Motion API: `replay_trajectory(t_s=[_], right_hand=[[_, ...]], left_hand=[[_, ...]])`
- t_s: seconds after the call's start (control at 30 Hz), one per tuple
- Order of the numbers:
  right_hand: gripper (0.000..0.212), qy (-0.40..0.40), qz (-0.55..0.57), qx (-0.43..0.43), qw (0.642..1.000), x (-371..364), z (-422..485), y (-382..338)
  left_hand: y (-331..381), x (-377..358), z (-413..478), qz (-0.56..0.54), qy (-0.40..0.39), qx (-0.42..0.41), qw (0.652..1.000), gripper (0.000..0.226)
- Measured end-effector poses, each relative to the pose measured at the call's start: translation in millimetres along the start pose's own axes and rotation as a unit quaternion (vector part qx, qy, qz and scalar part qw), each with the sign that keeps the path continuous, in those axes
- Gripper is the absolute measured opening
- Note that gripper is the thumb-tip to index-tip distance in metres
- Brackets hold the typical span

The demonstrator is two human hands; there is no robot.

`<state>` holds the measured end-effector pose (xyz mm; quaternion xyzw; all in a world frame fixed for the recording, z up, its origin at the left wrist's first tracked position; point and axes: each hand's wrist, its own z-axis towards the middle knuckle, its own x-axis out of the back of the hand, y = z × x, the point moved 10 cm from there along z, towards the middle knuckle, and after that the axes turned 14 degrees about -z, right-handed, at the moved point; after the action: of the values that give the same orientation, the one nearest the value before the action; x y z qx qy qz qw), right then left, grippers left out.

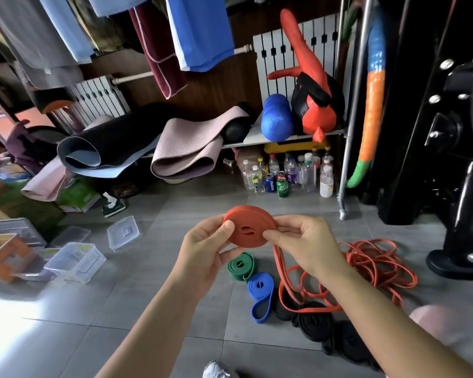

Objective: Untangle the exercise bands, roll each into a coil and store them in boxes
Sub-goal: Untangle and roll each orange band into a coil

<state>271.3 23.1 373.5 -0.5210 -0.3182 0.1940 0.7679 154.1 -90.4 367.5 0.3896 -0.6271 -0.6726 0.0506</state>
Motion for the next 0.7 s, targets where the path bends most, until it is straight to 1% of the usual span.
replay_trajectory(t_s=[0.03, 0.07, 0.1, 0.13, 0.2, 0.27, 0.3, 0.33, 0.37, 0.43, 0.5, 0.57, 0.63, 0.7], right_hand=[[0.026, 0.001, -0.013, 0.006, 1.000, 0, 0, -1], [0.026, -0.001, -0.025, 0.010, 1.000, 0, 0, -1], [0.027, -0.005, -0.035, 0.013, 0.999, -1, 0, -1], [0.028, -0.012, -0.044, 0.014, 0.999, -3, 1, -2], [0.031, -0.033, -0.064, 0.015, 0.997, -8, 2, -2], [0.032, -0.041, -0.082, 0.012, 0.996, -10, 2, -2], [0.033, -0.039, -0.092, 0.014, 0.995, -11, 2, -2], [0.034, -0.033, -0.105, 0.020, 0.994, -11, 2, -3], [0.035, -0.025, -0.119, 0.028, 0.992, -10, 1, -5], [0.031, -0.011, -0.132, 0.041, 0.990, -7, 0, -8], [0.024, -0.002, -0.116, 0.038, 0.993, -4, 2, -7], [0.026, 0.000, -0.093, 0.030, 0.995, 0, 4, -6], [0.028, 0.003, -0.087, 0.027, 0.996, 4, 5, -5], [0.026, 0.004, -0.083, 0.017, 0.996, 5, 5, -2]], left_hand=[[0, 0, 0, 0.014, 0.004, 0.001, 1.000, 0.029], [5, 1, 1, 0.057, 0.010, -0.014, 0.998, 0.025], [15, 1, 1, 0.135, 0.019, -0.047, 0.990, 0.022], [28, -1, 1, 0.242, 0.023, -0.095, 0.965, 0.025], [48, -21, -2, 0.443, -0.005, -0.179, 0.878, 0.033], [48, -42, -3, 0.570, -0.056, -0.197, 0.795, 0.032], [45, -47, -2, 0.609, -0.069, -0.190, 0.767, 0.030], [43, -49, 0, 0.628, -0.074, -0.179, 0.754, 0.027], [42, -48, 3, 0.631, -0.075, -0.167, 0.754, 0.024], [42, -44, 9, 0.609, -0.074, -0.144, 0.777, 0.019], [45, -38, 12, 0.559, -0.067, -0.134, 0.816, 0.016], [49, -31, 11, 0.480, -0.052, -0.139, 0.865, 0.017], [53, -21, 10, 0.375, -0.018, -0.132, 0.918, 0.027], [58, -10, 10, 0.280, 0.022, -0.132, 0.951, 0.033]])
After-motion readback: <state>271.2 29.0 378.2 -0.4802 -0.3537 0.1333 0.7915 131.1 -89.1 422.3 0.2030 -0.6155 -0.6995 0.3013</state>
